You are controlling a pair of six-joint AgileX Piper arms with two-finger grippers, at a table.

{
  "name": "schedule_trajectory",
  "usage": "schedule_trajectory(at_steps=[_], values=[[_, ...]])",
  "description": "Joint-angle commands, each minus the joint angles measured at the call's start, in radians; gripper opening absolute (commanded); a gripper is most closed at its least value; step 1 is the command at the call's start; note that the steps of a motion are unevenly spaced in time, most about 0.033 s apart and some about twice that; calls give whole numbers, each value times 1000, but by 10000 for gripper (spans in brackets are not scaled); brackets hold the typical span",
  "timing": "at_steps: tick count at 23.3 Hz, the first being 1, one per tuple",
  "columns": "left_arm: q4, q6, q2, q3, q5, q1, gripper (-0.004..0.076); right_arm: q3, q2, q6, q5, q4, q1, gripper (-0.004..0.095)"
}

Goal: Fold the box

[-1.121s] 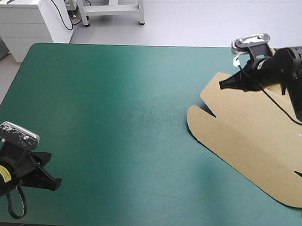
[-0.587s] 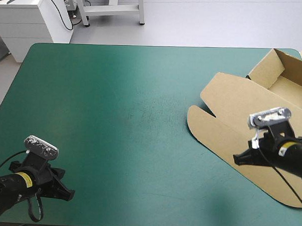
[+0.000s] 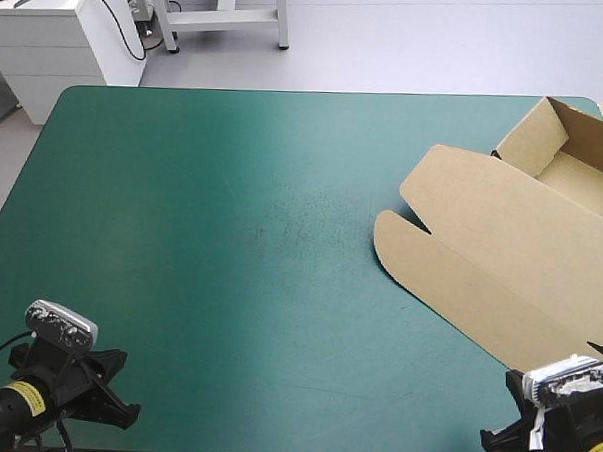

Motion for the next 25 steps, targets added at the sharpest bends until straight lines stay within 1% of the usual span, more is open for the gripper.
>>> schedule_trajectory(at_steps=[1,10,16,19,23,25], values=[[-13,-4,-11,-13,-55,-1,-8,11,-45,0,-85,18,1,-16],[-25,2,-42,50,-60,-1,-8,38,-74,0,-87,18,1,-16],[-25,7,-42,54,-62,-1,-8,38,-74,0,-87,18,1,-16],[-25,7,-42,55,-60,-1,-8,38,-74,0,-62,18,1,-16],[-54,7,-42,115,-71,-1,-8,40,-74,-2,-52,6,1,-16],[-58,19,-42,133,-47,-1,-8,40,-74,-5,-51,6,1,-16]])
